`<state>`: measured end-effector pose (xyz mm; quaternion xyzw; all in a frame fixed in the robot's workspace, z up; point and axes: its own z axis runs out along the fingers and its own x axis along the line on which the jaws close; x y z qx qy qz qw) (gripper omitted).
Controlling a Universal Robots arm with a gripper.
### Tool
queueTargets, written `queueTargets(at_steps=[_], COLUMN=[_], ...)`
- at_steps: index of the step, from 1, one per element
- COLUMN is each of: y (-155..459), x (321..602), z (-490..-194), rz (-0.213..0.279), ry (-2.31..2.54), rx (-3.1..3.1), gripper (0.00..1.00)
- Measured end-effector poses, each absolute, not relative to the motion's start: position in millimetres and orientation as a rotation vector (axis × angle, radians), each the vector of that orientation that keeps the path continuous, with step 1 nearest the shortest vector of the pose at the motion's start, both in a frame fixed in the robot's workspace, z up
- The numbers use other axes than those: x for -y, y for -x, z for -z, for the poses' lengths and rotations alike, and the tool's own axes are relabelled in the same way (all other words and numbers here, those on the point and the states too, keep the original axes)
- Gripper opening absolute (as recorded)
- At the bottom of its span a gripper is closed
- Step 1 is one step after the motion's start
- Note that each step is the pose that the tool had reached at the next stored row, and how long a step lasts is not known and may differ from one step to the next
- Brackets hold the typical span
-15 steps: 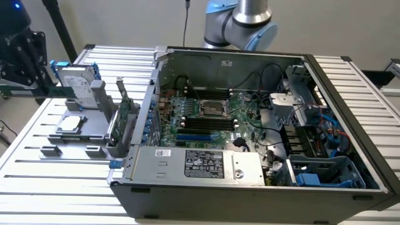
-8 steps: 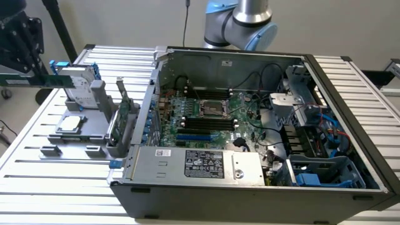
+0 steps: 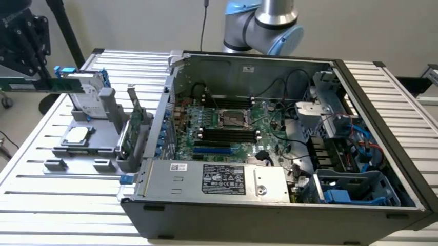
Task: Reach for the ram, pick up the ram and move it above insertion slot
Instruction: 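Pick up the ram and move it above insertion slot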
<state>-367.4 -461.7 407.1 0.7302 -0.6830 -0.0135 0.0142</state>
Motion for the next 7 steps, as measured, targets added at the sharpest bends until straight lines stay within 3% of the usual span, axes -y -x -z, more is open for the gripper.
queueTargets(at_steps=[7], y=[367.4], x=[461.7], z=[-407.2], rz=[0.042], ry=[-2.273], rx=[2.127], gripper=[0.14])
